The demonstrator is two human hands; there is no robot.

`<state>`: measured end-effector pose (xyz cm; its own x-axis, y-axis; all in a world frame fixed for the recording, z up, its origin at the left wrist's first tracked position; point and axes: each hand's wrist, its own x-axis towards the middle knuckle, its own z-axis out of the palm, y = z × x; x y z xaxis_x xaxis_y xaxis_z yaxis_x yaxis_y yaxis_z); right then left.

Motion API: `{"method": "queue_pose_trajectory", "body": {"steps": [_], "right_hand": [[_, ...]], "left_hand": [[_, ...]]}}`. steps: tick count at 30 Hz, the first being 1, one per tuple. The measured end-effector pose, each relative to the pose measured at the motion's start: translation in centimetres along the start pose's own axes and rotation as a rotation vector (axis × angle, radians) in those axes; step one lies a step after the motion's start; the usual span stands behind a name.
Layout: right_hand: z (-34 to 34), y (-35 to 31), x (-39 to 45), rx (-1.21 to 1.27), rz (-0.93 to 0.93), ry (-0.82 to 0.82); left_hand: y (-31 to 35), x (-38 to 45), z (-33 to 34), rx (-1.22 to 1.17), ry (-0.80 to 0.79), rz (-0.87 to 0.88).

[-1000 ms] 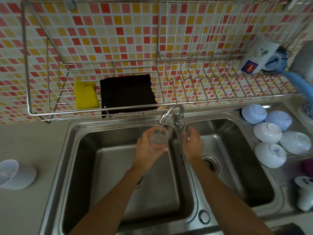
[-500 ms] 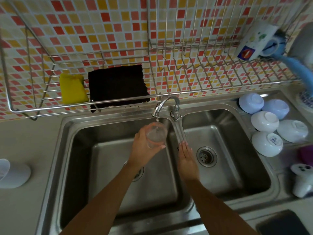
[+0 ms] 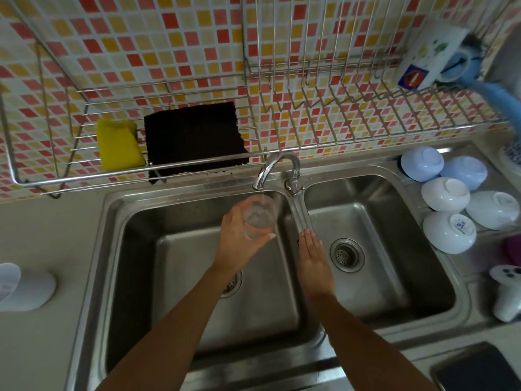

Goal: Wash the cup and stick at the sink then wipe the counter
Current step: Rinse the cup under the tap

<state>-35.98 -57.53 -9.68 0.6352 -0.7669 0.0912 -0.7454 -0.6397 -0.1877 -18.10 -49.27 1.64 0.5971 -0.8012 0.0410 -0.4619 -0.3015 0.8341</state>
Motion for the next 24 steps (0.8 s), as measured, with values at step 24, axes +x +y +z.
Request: {"method": "queue_pose_trajectory", "body": {"steps": [24], "right_hand": [[-0.1, -0.1, -0.1, 0.046, 0.001, 0.009]], "left_hand": [[-9.5, -5.9, -0.5, 0.937, -0.212, -0.158]]}}
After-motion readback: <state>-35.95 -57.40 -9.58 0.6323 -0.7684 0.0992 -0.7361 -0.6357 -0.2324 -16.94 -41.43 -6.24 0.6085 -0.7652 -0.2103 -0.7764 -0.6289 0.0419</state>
